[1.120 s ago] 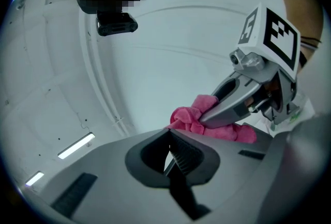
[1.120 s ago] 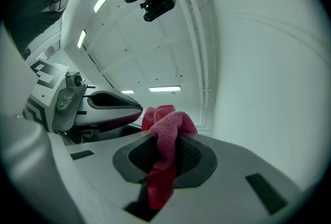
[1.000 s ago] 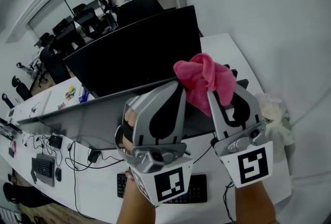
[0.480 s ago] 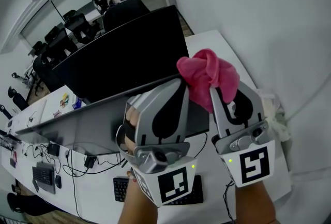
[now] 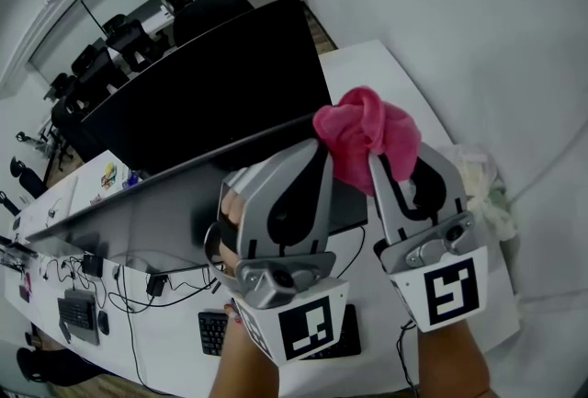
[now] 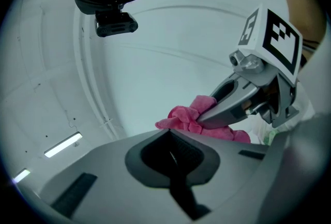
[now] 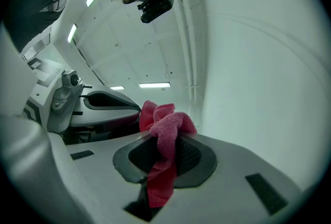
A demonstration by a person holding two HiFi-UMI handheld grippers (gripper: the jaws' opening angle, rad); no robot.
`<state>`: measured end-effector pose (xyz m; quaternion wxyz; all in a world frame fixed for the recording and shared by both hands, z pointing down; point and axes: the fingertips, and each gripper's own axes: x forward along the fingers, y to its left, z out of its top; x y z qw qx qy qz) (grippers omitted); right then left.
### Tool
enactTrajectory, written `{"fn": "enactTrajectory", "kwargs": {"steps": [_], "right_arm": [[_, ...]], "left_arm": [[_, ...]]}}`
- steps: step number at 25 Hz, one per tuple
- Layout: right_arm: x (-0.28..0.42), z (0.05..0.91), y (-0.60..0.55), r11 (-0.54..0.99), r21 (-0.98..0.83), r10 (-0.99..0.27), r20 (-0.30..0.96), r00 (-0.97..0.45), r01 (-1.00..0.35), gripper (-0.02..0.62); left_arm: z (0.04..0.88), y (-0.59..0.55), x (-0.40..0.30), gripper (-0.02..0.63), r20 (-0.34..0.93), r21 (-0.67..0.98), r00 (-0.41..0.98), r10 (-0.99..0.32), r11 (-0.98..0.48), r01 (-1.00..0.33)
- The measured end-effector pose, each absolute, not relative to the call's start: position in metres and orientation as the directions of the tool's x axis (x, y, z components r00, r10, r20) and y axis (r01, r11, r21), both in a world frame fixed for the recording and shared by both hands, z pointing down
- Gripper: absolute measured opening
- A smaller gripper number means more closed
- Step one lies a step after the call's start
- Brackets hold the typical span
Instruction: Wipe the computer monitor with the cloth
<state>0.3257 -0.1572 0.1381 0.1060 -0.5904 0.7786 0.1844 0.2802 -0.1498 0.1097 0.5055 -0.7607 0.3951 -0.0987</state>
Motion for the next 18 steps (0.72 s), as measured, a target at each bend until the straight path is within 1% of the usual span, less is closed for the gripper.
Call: {"fn": "enactTrajectory", "kwargs": {"steps": [4,13,18], "right_arm": [[0.327,0.159,-0.157,0.237,0.147,-0.892,-0.358,-0.275,-0.960,0.063],[0.337,0.189,-0.161,0.239,0.119,-0.916,-0.302,-0.264,-0.964,0.063],[0.336,0.210,-0.166,0.246,0.088,-0.924,-0.279,-0.261,-0.965,0.063]], "left_arm": [[0.127,-0.149,0.283,0.003,-0.230,-0.846,0.674,-0.702,-0.198,-0.495],[0.151,-0.152,0.291,0.003,-0.229,-0.835,0.656,-0.719,-0.201,-0.512],[0.174,-0.157,0.292,0.003,-0.188,-0.840,0.659,-0.728,-0.228,-0.492]]}}
